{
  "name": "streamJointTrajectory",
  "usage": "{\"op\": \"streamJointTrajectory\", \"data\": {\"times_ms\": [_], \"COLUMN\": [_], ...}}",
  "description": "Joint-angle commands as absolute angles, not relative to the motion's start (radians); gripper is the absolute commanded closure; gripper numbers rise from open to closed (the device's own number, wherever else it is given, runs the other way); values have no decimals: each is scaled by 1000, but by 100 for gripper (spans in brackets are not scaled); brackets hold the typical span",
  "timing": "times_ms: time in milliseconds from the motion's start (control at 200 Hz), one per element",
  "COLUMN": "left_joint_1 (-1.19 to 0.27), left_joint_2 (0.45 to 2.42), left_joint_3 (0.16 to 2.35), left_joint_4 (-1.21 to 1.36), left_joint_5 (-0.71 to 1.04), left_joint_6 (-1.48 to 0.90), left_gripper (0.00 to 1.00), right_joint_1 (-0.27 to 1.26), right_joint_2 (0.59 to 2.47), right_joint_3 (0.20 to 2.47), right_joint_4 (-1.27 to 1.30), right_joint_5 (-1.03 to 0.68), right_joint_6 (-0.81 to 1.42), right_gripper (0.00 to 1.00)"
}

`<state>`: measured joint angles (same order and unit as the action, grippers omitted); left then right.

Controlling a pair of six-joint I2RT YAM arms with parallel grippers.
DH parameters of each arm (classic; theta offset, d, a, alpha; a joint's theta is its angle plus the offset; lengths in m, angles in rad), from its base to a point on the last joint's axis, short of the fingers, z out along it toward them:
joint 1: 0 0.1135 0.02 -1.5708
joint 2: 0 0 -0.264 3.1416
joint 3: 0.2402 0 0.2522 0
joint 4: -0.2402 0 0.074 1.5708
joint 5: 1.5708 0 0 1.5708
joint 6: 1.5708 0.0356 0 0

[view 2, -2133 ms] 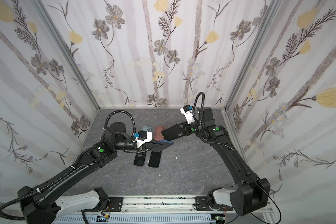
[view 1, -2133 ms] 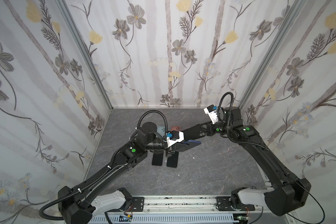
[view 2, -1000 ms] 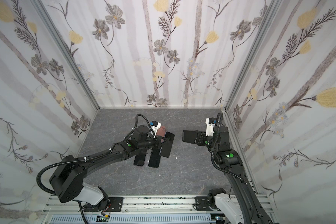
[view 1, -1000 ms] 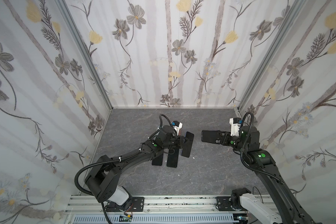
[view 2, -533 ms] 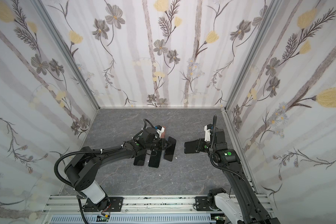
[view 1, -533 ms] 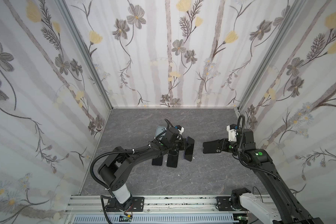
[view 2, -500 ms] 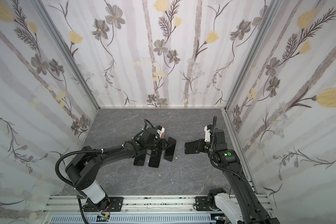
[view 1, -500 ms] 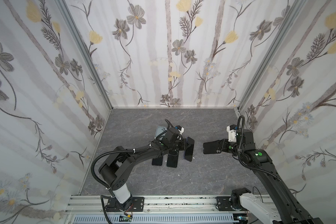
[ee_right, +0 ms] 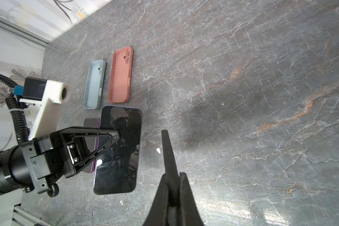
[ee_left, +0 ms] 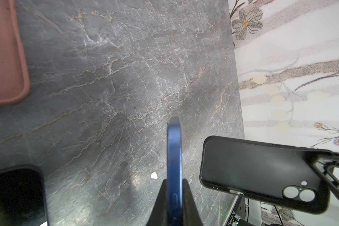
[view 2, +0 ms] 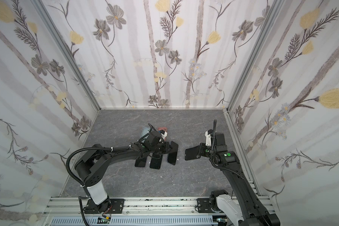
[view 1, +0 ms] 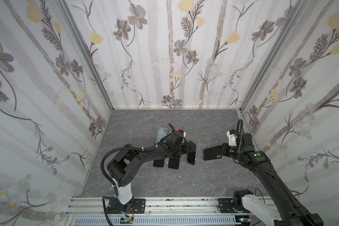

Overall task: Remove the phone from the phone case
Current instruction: 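Bring the right gripper's black case beside the phone held by the left gripper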

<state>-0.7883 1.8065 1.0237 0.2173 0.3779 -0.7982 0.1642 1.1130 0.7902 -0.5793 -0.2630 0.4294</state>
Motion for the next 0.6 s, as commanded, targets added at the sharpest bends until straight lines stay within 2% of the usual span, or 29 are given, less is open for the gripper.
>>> {"op": "streamJointTrajectory", "data": {"times_ms": [0,600], "left_joint_1": [-787,-789], "left_joint_2": [1826,1828], "left_joint_3": [1035,977], "left_joint_4": [286,289], "left_joint_5": [387,442], "left_joint_6": [-842,-888], "left_gripper": [100,100], "right_joint_1": [164,164], "right_joint_2": [1132,1176], "right_joint_3": [785,726], "right_joint_4": [-540,-483], "right_joint_5": [-314,-352], "right_joint_6": [440,442], "right_gripper": [100,100]}}
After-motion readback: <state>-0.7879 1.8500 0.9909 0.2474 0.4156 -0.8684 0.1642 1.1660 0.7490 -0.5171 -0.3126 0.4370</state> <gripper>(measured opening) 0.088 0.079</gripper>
